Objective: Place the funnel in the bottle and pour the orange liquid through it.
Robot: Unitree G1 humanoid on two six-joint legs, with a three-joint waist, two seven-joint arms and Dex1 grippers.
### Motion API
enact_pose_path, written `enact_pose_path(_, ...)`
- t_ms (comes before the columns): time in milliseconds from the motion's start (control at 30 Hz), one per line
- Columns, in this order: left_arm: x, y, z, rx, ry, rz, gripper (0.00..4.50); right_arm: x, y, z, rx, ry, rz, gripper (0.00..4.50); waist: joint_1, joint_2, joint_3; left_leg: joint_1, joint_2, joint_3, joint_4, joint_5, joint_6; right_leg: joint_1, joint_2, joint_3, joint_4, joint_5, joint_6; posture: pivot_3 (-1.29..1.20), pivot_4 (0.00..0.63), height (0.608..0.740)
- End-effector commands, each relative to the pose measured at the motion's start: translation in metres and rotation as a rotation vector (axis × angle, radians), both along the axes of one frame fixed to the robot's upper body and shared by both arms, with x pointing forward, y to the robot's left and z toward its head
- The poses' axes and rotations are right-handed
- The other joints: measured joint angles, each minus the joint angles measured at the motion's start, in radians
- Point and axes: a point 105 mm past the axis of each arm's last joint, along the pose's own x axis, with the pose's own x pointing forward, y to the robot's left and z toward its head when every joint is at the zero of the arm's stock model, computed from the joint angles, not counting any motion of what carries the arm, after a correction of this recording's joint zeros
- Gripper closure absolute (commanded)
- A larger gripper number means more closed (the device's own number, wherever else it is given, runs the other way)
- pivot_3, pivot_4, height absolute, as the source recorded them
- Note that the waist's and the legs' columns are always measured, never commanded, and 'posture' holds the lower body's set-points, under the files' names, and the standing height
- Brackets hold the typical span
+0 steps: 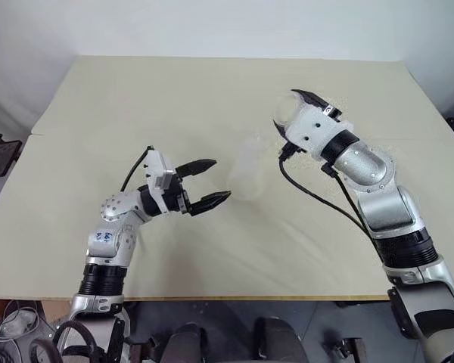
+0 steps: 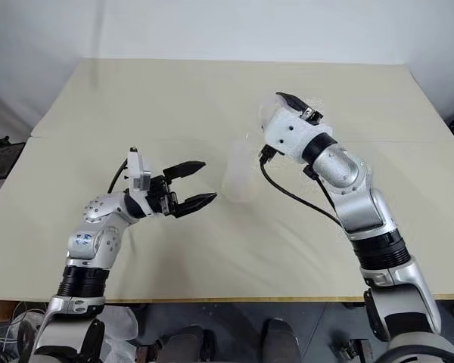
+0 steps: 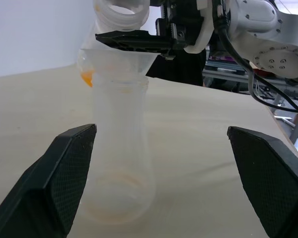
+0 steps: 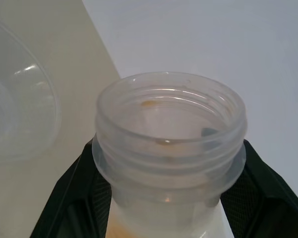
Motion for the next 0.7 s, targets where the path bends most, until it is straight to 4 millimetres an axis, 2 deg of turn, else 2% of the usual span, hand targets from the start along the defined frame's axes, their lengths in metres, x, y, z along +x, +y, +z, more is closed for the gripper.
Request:
enact_pose_path(33, -0.003, 0.000, 0.011, -0.015, -0.062, 0.018, 0.00, -0.008, 0.002, 0.025, -0.036, -0.143, 0.005, 2.05, 0.000, 0.000, 0.000, 0.000, 0.000, 0.000, 0.000, 0.000, 0.000, 0.000, 0.000, 0.000, 0.000, 0.000, 0.000, 0.00, 0.150, 0.740)
enact_pose_path(267, -0.004, 0.003, 0.008, -0.022, -0.066, 0.051, 0.00, -0.012, 0.009, 0.031, -0.197, -0.318, -0.022, 2.05, -0.003, 0.000, 0.000, 0.000, 0.000, -0.004, 0.000, 0.000, 0.000, 0.000, 0.000, 0.001, 0.000, 0.000, 0.000, 0.00, 0.150, 0.740)
enact_pose_path(700, -0.007, 0.004, 0.012, -0.010, -0.073, 0.046, 0.00, -0.010, 0.018, 0.019, -0.356, -0.390, -0.007, 2.05, -0.003, 0.000, 0.000, 0.000, 0.000, -0.005, 0.000, 0.000, 0.000, 0.000, 0.000, 0.000, 0.000, 0.000, 0.000, 0.00, 0.150, 0.740)
